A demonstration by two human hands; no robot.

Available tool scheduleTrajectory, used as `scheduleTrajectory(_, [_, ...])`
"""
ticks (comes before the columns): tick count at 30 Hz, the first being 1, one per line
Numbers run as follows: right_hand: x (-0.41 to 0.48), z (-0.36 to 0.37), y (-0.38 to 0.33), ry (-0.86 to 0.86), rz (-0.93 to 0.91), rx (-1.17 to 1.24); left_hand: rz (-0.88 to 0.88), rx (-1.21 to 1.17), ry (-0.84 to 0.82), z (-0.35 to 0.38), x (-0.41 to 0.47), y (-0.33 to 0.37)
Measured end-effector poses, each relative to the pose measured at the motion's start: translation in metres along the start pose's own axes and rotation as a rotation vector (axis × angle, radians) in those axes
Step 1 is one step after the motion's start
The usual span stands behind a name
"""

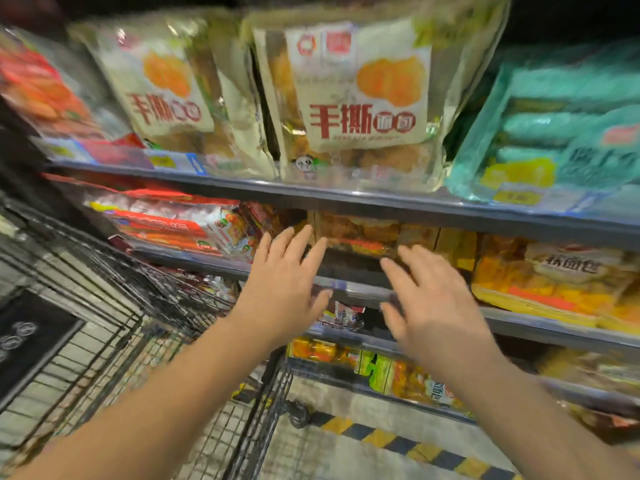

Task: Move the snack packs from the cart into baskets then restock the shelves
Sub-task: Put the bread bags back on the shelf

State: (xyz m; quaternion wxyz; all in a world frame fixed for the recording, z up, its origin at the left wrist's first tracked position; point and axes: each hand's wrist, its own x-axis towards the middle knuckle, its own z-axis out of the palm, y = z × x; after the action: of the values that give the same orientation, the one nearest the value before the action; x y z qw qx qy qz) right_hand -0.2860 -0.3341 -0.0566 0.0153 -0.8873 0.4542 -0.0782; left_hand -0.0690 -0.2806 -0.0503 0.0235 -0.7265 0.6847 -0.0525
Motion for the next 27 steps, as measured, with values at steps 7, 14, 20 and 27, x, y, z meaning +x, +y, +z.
scheduleTrajectory(7, [-0.020,-0.115,-0.076,-0.184,-0.230,-0.036,-0.028,0.113,-0.133,-0.110,-0.078,-0.016])
scheduleTrajectory(14, [-0.057,-0.188,-0.128,-0.099,-0.310,0.068,-0.206,0.069,-0.127,-0.200,-0.174,-0.039])
scheduleTrajectory(20, [-0.071,-0.202,-0.189,-0.043,-0.503,0.150,-0.528,-0.021,-0.158,-0.219,-0.274,-0.042])
scheduleTrajectory(27, [-0.131,-0.189,-0.259,-0.140,-0.921,0.270,-0.988,-0.090,-0.255,-0.222,-0.405,0.006])
